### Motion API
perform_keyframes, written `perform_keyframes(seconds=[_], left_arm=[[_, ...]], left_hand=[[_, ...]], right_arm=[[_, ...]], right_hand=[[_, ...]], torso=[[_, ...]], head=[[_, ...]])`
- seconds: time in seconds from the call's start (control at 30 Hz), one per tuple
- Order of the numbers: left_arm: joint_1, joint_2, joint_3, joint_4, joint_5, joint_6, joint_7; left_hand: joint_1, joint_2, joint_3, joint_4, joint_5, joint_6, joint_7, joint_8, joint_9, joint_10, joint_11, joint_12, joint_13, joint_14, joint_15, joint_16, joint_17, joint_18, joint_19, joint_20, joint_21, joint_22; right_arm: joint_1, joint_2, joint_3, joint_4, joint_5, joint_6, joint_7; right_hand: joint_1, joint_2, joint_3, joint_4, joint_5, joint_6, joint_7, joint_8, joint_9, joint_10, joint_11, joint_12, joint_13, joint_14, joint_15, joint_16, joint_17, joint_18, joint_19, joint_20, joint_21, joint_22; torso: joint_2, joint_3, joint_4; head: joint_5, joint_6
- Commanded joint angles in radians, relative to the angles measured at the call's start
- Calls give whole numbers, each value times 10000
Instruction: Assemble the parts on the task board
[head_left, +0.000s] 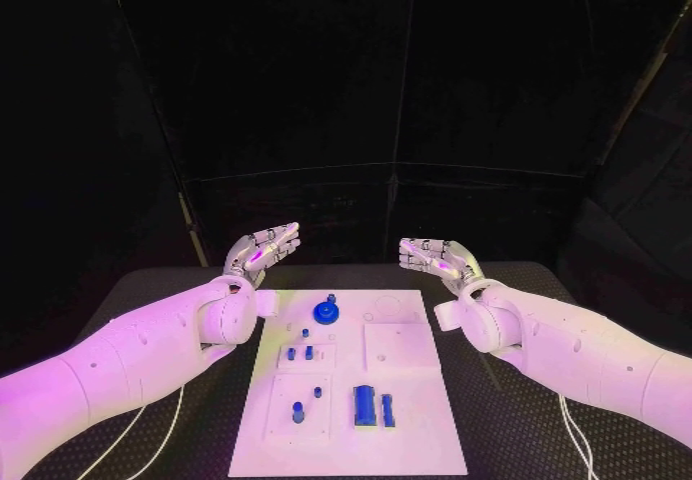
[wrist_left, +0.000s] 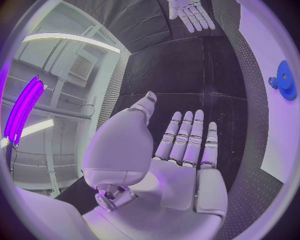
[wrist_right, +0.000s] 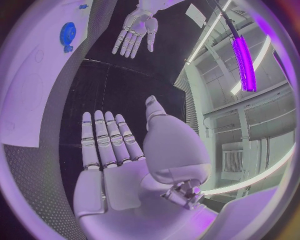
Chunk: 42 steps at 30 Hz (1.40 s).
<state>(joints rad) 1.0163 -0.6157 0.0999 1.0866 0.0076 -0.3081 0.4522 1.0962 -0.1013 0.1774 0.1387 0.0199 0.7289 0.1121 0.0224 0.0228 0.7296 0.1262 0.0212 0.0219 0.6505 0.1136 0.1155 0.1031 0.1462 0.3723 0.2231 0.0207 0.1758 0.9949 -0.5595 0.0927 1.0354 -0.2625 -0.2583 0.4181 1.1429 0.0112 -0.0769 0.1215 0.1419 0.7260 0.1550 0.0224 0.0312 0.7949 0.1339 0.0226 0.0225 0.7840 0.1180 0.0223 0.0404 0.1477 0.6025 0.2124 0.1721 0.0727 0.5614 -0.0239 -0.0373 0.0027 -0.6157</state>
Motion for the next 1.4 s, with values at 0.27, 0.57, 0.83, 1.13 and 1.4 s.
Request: perform_keyframes(seconds=[0.27,0.57,0.83,1.13,1.4], left_arm=[[184,-799,-473,2369,-47,-2366,364],[310,-1492,-905,4391,-71,-4215,621],[337,-1643,-999,4834,-76,-4619,678],[337,-1643,-999,4834,-76,-4619,678],[337,-1643,-999,4834,-76,-4619,678]], left_hand=[[-5388,1013,-852,-1387,-199,-3582,-1121,-224,-228,-3582,-1262,-212,-219,-3197,-1136,-1155,-1031,-656,-1808,-1114,-207,-866],[-7072,1013,-1774,-1387,-199,-4701,-1121,-224,-228,-4710,-1262,-212,-219,-4198,-1136,-1155,-1031,-1462,-2379,-1463,-207,-1758],[-8191,1013,-1774,-1387,-199,-5449,-1121,-224,-228,-5453,-1262,-212,-219,-4857,-1136,-1155,-1031,-1462,-2783,-2231,-207,-1758],[-9045,1013,-1774,-1387,-199,-6017,-1121,-224,-228,-6026,-1262,-212,-219,-5368,-1136,-1155,-1031,-1462,-3723,-2231,-207,-1758],[-9595,1013,-1774,-1387,-199,-6352,-1121,-224,-228,-6384,-1262,-212,-219,-5670,-1136,-1155,-1031,-1462,-3723,-2231,-207,-1758]], right_arm=[[266,-955,-398,2395,1229,-2406,494],[486,-1921,-806,4675,2307,-4501,899],[551,-2205,-927,5346,2625,-5117,1019],[551,-2205,-927,5346,2625,-5117,1019],[551,-2205,-927,5346,2625,-5117,1019]], right_hand=[[-5608,-112,769,-1215,-699,-3565,-761,-224,-312,-3902,-1339,-226,-225,-3846,-1180,-223,-404,-666,-2955,-1042,-845,-727],[-7371,-112,769,-1215,-1419,-4687,-1550,-224,-312,-5131,-1339,-226,-225,-5059,-1180,-223,-404,-776,-3885,-1368,-1721,-727],[-8526,-112,769,-1215,-1419,-5416,-1550,-224,-312,-5929,-1339,-226,-225,-5849,-1180,-223,-404,-1477,-4489,-2124,-1721,-727],[-9427,-112,769,-1215,-1419,-5991,-1550,-224,-312,-6553,-1339,-226,-225,-6473,-1180,-223,-404,-1477,-4954,-2124,-1721,-727],[-9995,-112,769,-1215,-1419,-6351,-1550,-224,-312,-6932,-1339,-226,-225,-6855,-1180,-223,-404,-1477,-5251,-2124,-1721,-727]], torso=[[-172,239,373],[-172,239,373],[-172,239,373],[-172,239,373],[-172,239,373]], head=[[-27,157],[-27,157],[-27,157],[-27,157],[-27,157]])
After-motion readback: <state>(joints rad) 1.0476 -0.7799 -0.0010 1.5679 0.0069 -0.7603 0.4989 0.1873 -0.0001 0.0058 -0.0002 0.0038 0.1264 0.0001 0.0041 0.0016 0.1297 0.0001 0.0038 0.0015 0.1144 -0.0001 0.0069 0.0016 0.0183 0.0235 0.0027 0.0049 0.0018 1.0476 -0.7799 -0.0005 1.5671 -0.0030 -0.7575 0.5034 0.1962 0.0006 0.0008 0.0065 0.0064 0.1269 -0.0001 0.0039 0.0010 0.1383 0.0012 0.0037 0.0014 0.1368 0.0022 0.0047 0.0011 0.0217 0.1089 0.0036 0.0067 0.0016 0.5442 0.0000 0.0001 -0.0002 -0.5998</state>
